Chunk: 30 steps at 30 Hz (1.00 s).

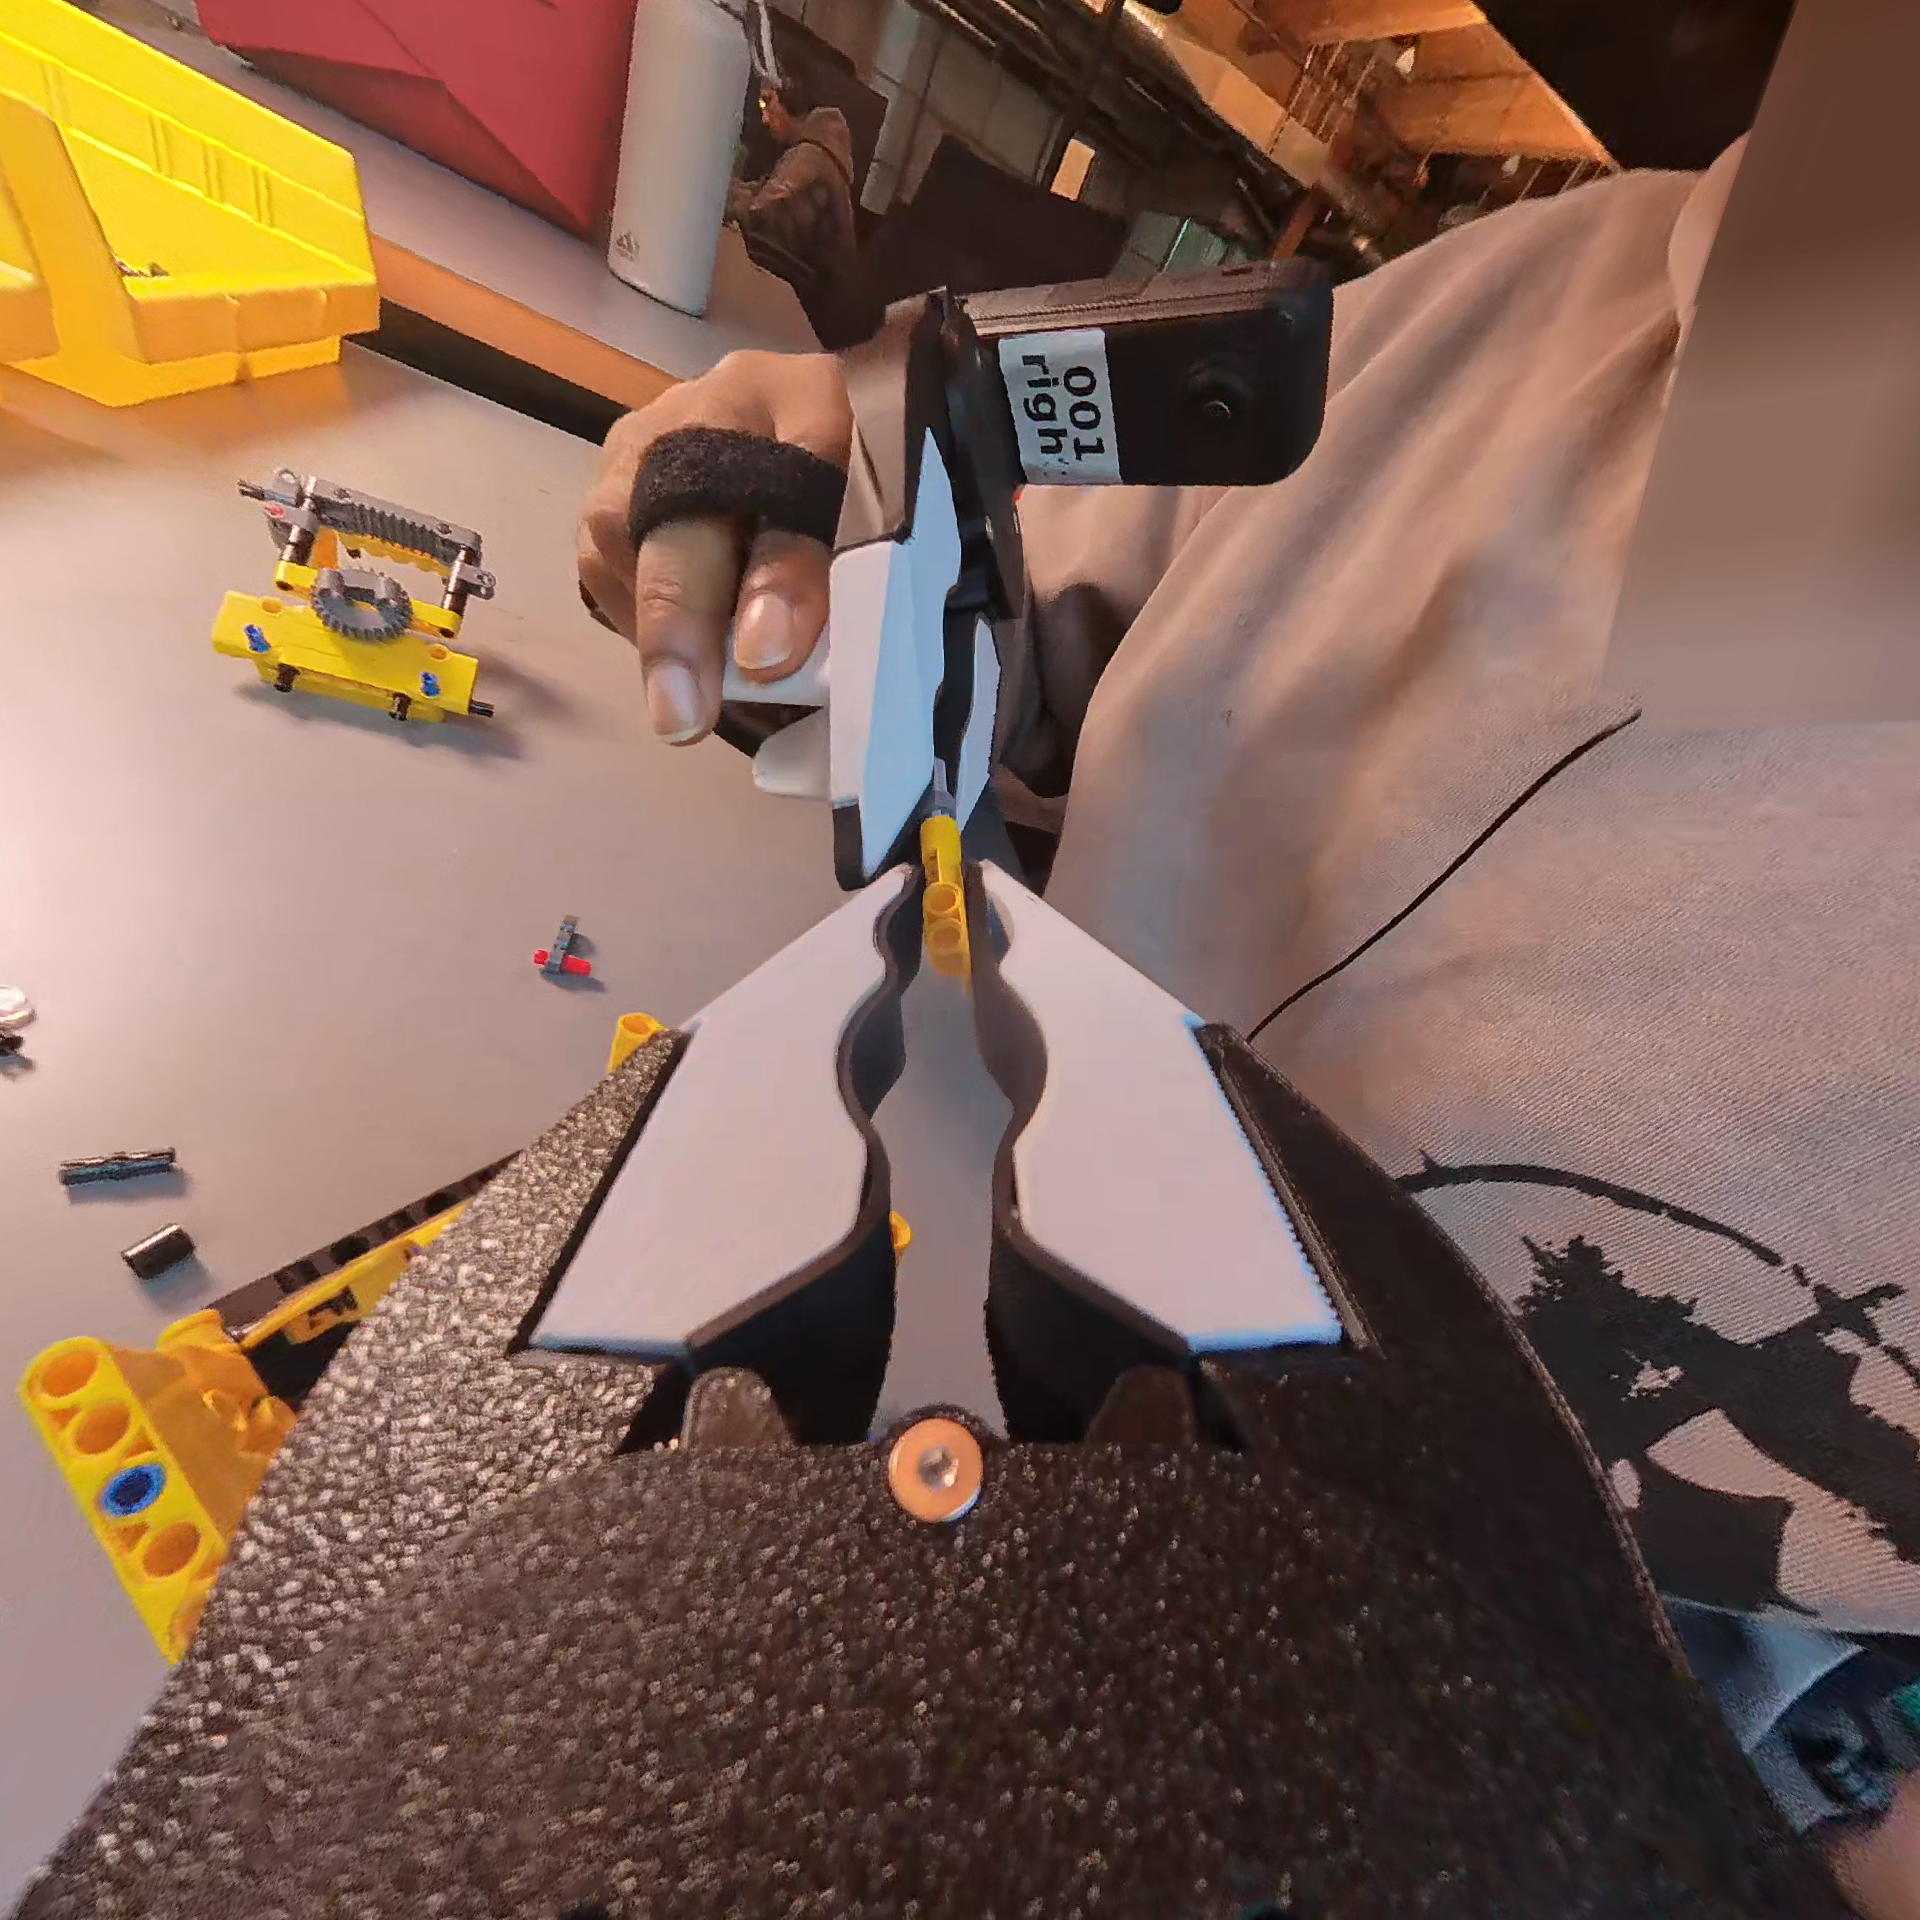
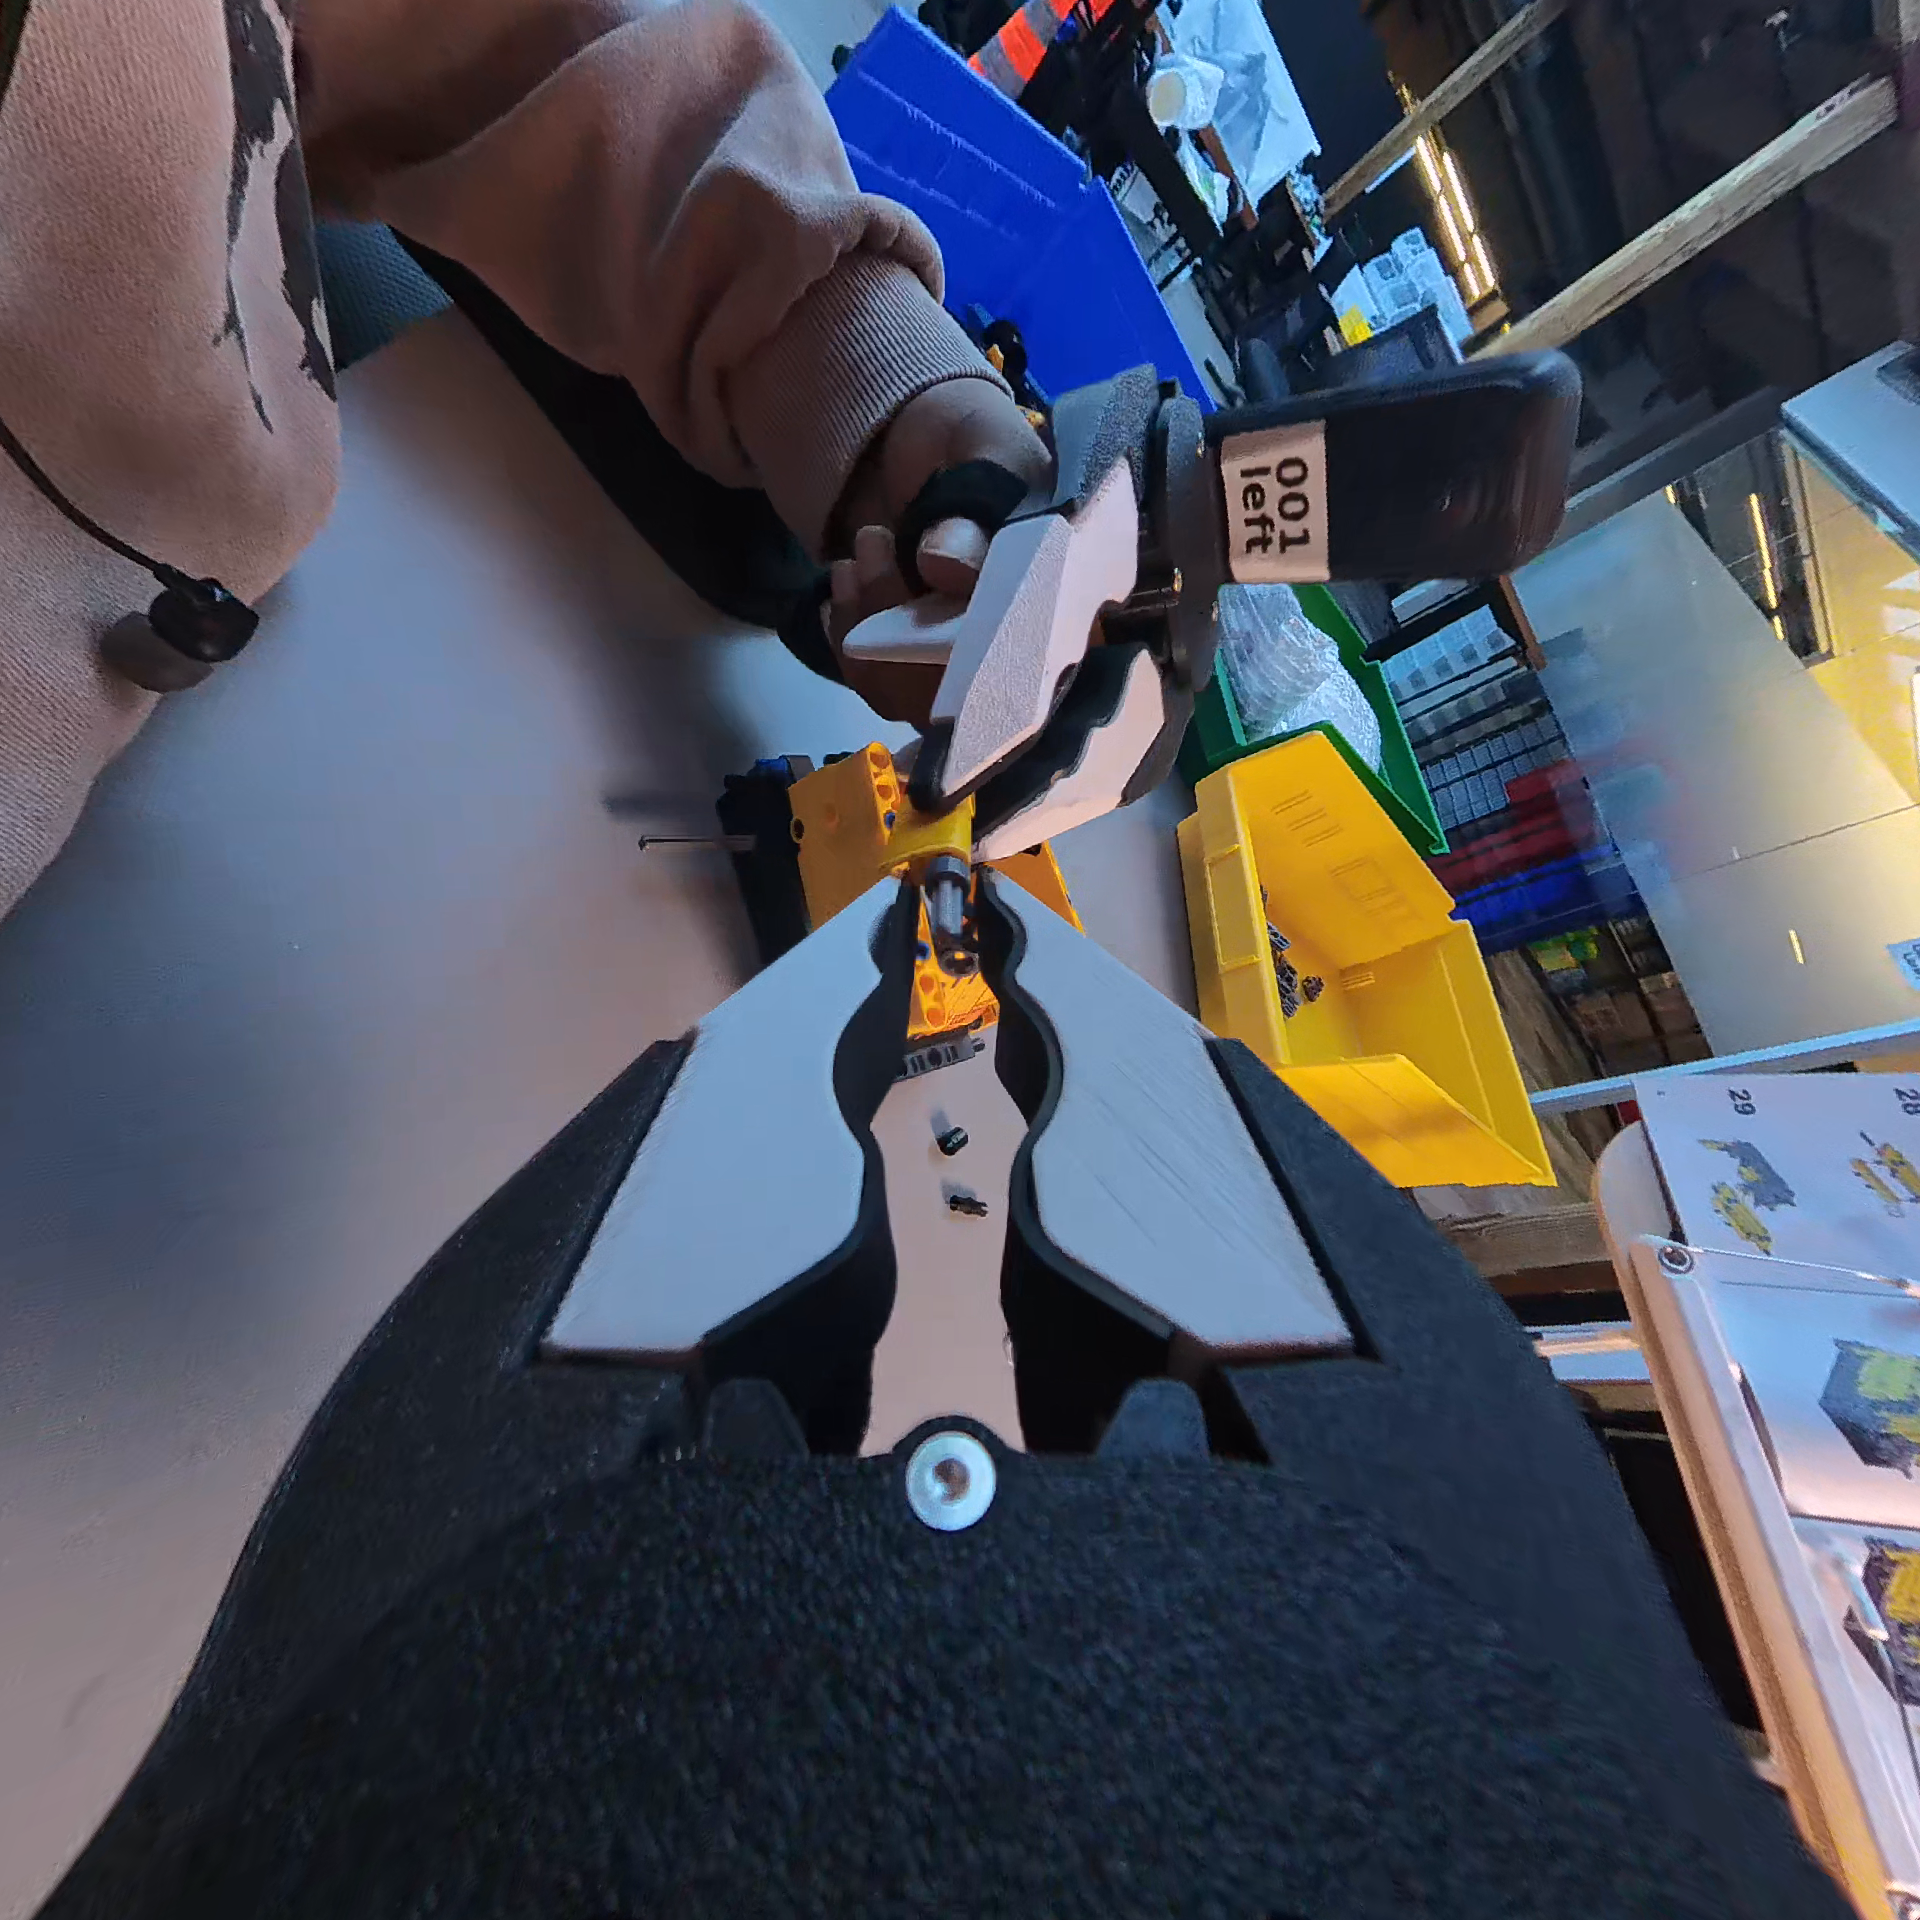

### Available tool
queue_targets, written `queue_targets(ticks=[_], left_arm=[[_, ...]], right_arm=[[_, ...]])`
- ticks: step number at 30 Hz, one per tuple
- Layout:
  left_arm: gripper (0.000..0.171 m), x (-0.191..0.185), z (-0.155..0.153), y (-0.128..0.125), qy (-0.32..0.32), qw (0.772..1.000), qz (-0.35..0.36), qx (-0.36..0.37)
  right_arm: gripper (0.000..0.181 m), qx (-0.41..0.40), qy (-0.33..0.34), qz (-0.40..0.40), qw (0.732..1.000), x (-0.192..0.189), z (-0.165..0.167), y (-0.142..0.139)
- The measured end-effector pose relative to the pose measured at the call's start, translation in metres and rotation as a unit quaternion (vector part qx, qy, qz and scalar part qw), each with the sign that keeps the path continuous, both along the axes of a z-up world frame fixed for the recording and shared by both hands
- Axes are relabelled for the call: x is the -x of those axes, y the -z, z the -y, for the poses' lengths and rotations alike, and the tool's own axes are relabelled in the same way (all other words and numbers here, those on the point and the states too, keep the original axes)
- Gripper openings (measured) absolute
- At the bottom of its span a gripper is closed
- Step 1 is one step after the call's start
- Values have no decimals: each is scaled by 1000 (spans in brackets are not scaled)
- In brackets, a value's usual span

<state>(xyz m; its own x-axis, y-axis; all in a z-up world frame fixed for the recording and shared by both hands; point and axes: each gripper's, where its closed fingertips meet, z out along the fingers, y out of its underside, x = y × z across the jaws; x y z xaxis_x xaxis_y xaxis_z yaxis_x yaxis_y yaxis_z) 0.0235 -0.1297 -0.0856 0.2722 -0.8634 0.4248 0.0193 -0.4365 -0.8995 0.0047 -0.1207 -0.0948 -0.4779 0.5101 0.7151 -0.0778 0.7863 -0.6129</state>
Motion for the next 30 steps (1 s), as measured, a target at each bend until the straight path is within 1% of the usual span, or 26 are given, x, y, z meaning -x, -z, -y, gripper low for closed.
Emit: queue_targets(ticks=[2,5,8,15,22,30], left_arm=[[7,1,-1,-2,0,1000,14,22],[7,1,-1,-6,-2,1000,14,16],[7,2,0,-7,-6,1000,0,4],[7,9,-1,-7,-17,1000,2,6],[7,11,-3,-4,-23,1000,-7,7],[7,19,-7,5,-43,999,-21,14]], right_arm=[[5,-6,0,3,1000,0,-2,-2],[4,0,-7,1,1000,-2,-3,-9],[4,-13,-8,-1,1000,-3,-3,-11],[5,-8,-6,1,1000,-8,-6,-15],[5,-14,-2,5,1000,-9,-9,-13],[6,21,0,19,1000,-5,-16,-4]])
